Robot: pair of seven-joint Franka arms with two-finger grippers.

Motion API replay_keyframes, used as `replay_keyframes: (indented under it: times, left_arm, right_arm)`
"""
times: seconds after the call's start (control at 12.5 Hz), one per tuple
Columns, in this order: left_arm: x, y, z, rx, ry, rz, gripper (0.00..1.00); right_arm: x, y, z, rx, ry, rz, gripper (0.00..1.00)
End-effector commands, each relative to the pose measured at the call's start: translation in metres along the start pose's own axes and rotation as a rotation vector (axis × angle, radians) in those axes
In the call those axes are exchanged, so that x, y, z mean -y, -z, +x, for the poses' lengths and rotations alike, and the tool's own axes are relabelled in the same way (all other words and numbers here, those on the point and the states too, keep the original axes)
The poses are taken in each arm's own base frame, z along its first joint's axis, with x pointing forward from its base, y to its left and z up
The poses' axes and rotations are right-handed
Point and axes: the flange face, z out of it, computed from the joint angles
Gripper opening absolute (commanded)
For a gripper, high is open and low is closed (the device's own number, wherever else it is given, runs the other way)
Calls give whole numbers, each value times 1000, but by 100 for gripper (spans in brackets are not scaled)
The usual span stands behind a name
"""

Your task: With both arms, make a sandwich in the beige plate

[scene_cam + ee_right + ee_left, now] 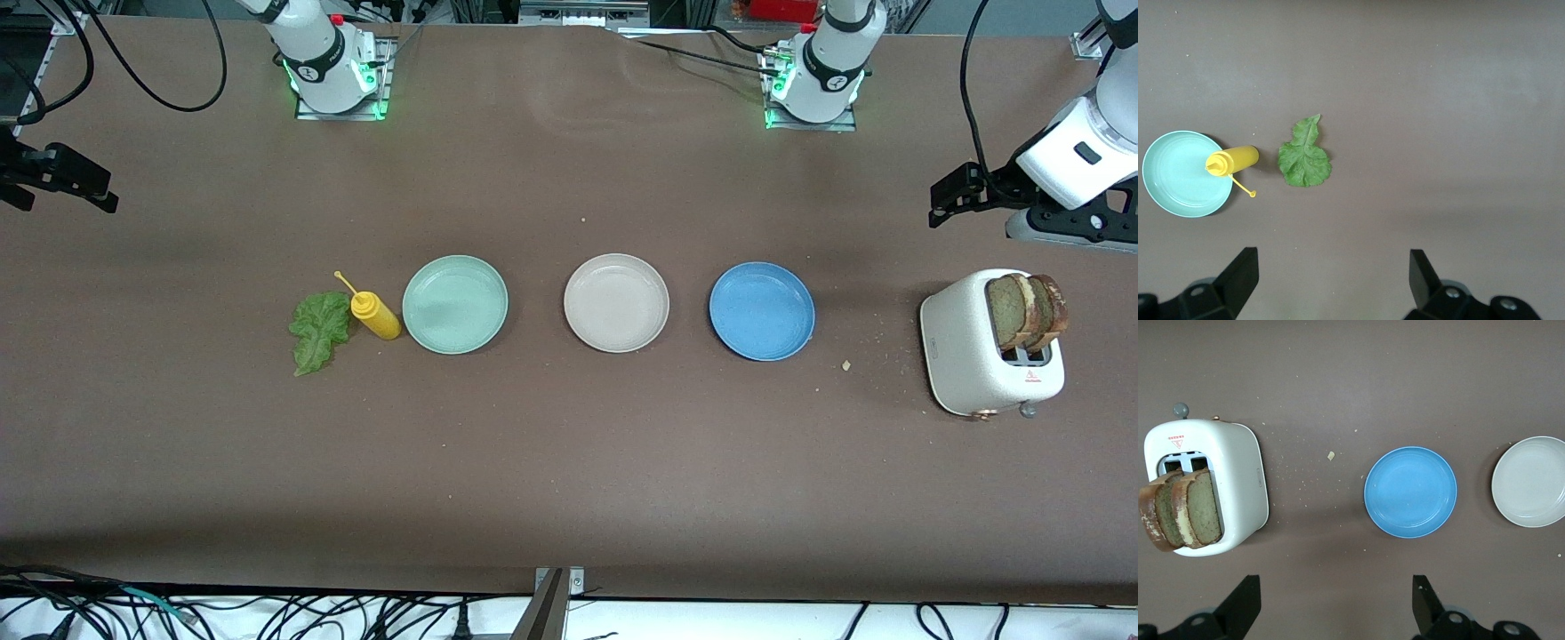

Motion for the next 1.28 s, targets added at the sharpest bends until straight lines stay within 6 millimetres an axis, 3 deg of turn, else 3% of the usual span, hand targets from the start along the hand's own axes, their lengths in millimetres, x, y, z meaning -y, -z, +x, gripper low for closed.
replay_keyframes:
  times: [0.0,1.2]
  left_arm:
    - [4,5,-3,-8,-19,21,100]
    - [5,5,-3,-8,-19,22,100]
  right_arm:
    - [-4,7,-1,9,0,-12,100]
    - [-6,9,1,3,-10,-11,100]
